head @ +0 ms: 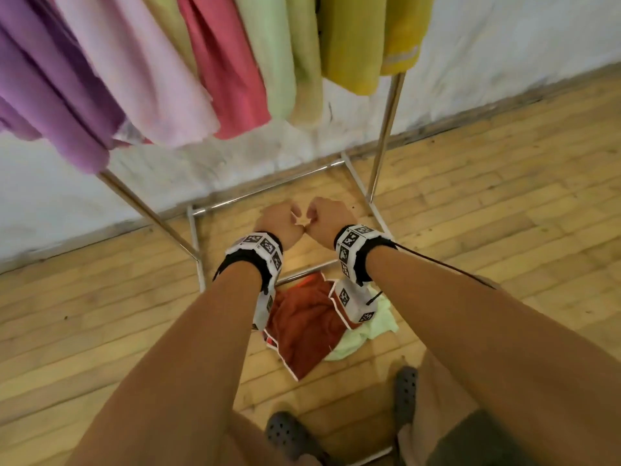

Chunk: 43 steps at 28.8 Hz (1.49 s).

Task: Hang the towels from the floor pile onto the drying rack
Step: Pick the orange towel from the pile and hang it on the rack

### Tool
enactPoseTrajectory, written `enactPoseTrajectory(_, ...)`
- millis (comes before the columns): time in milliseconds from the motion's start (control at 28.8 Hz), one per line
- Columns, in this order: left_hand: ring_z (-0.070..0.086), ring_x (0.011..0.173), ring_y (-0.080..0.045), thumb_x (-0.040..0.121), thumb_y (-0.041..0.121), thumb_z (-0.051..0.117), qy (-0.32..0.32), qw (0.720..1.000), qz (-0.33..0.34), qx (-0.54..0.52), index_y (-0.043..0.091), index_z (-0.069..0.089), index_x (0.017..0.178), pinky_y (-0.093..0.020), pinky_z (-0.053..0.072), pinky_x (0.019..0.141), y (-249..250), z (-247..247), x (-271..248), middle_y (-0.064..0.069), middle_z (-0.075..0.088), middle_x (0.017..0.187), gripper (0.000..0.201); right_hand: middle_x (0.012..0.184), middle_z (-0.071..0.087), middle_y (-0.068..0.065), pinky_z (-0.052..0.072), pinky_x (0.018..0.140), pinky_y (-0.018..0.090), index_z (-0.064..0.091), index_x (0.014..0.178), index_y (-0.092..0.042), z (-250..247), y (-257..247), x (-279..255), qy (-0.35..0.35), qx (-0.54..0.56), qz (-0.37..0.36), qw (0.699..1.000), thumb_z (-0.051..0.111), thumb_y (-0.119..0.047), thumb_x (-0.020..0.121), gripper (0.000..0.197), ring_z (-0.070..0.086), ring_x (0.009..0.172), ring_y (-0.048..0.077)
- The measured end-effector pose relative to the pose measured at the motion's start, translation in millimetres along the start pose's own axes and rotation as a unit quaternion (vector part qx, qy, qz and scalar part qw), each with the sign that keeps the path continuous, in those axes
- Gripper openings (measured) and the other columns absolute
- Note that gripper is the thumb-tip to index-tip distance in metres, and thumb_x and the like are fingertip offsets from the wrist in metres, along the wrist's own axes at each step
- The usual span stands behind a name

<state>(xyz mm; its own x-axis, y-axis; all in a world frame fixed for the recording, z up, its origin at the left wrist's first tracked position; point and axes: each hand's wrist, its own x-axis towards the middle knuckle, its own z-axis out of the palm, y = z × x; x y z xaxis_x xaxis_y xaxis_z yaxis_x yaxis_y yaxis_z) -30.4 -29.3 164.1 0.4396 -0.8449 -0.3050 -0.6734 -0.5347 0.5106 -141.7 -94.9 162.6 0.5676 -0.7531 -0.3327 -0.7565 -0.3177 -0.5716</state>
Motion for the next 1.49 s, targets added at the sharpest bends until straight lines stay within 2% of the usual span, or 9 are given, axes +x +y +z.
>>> enactPoseTrajectory(278, 0.062, 0.095, -0.024, 0.083, 0.020, 0.065, -0.088, 0.994, -0.054, -0.026, 0.020, 0.059, 0.098, -0.032, 0.051, 0.082, -72, 127, 28, -0.005, 0.069, 0.107, 0.015, 0.109, 0.066, 0.008, 0.055, 0.086, 0.038, 0.061, 0.109, -0.016, 106, 82, 25, -0.063, 0.007, 0.086, 0.994, 0.060, -0.019, 0.087, 0.022, 0.062, 0.099, 0.026)
enactPoseTrajectory(417, 0.063, 0.092, -0.028, 0.091, 0.018, 0.054, -0.114, 0.991, -0.067, -0.003, 0.007, 0.066, 0.097, -0.037, 0.048, 0.079, -93, 174, 42, -0.013, 0.069, 0.102, 0.017, 0.102, 0.067, 0.010, 0.053, 0.079, 0.034, 0.064, 0.106, -0.008, 149, 115, 33, -0.083, 0.022, 0.118, 0.989, 0.059, -0.022, 0.092, 0.021, 0.064, 0.096, 0.028)
enactPoseTrajectory(521, 0.065, 0.093, -0.030, 0.090, 0.014, 0.051, -0.167, 0.983, -0.072, 0.033, 0.020, 0.063, 0.084, -0.037, 0.054, 0.078, -109, 210, 44, -0.009, 0.071, 0.103, 0.014, 0.104, 0.066, 0.009, 0.045, 0.073, 0.031, 0.062, 0.110, -0.009, 182, 142, 36, -0.113, -0.009, 0.133, 0.985, 0.060, -0.031, 0.093, 0.028, 0.064, 0.096, 0.028)
enactPoseTrajectory(764, 0.059, 0.113, -0.027, 0.090, 0.009, 0.048, -0.221, 0.972, -0.084, 0.013, 0.024, 0.062, 0.119, -0.033, 0.049, 0.091, -136, 274, 40, -0.001, 0.063, 0.127, 0.036, 0.119, 0.057, 0.017, 0.052, 0.082, 0.038, 0.056, 0.120, -0.007, 229, 180, 43, -0.147, -0.030, 0.168, 0.974, 0.057, -0.017, 0.086, 0.035, 0.061, 0.098, 0.033)
enactPoseTrajectory(937, 0.060, 0.112, -0.027, 0.088, 0.010, 0.051, -0.218, 0.971, -0.098, -0.018, 0.025, 0.062, 0.121, -0.028, 0.047, 0.085, -145, 296, 40, -0.002, 0.063, 0.127, 0.038, 0.132, 0.045, 0.018, 0.049, 0.092, 0.044, 0.047, 0.128, -0.009, 242, 201, 42, -0.151, -0.022, 0.229, 0.961, 0.060, -0.018, 0.087, 0.044, 0.055, 0.111, 0.038)
enactPoseTrajectory(1041, 0.058, 0.118, -0.026, 0.087, 0.005, 0.050, -0.224, 0.968, -0.102, -0.043, 0.023, 0.061, 0.124, -0.027, 0.047, 0.092, -148, 302, 40, -0.003, 0.063, 0.129, 0.043, 0.122, 0.054, 0.020, 0.050, 0.089, 0.047, 0.040, 0.130, -0.008, 245, 207, 41, -0.142, -0.034, 0.243, 0.959, 0.056, -0.027, 0.094, 0.044, 0.054, 0.113, 0.040)
enactPoseTrajectory(1250, 0.056, 0.121, -0.027, 0.086, 0.003, 0.055, -0.262, 0.962, -0.070, -0.032, 0.023, 0.054, 0.136, -0.027, 0.044, 0.087, -143, 302, 39, -0.006, 0.057, 0.137, 0.054, 0.122, 0.061, 0.017, 0.046, 0.079, 0.035, 0.053, 0.127, -0.003, 243, 201, 36, -0.169, -0.049, 0.201, 0.964, 0.048, -0.020, 0.099, 0.033, 0.061, 0.109, 0.033)
enactPoseTrajectory(1389, 0.058, 0.098, -0.024, 0.082, 0.007, 0.065, -0.218, 0.968, -0.099, -0.079, 0.024, 0.057, 0.119, -0.026, 0.042, 0.074, -139, 287, 38, -0.004, 0.061, 0.116, 0.041, 0.098, 0.068, 0.009, 0.042, 0.059, 0.028, 0.066, 0.100, -0.012, 228, 186, 35, -0.149, 0.001, 0.183, 0.972, 0.050, -0.025, 0.094, 0.021, 0.064, 0.084, 0.028)
enactPoseTrajectory(1493, 0.060, 0.077, -0.023, 0.071, 0.006, 0.072, -0.203, 0.959, -0.127, -0.150, 0.034, 0.051, 0.096, -0.034, 0.054, 0.061, -132, 267, 38, -0.009, 0.064, 0.096, 0.043, 0.097, 0.068, 0.001, 0.049, 0.071, 0.031, 0.068, 0.099, -0.017, 206, 169, 33, -0.130, 0.035, 0.150, 0.979, 0.054, -0.021, 0.089, 0.018, 0.060, 0.084, 0.022)
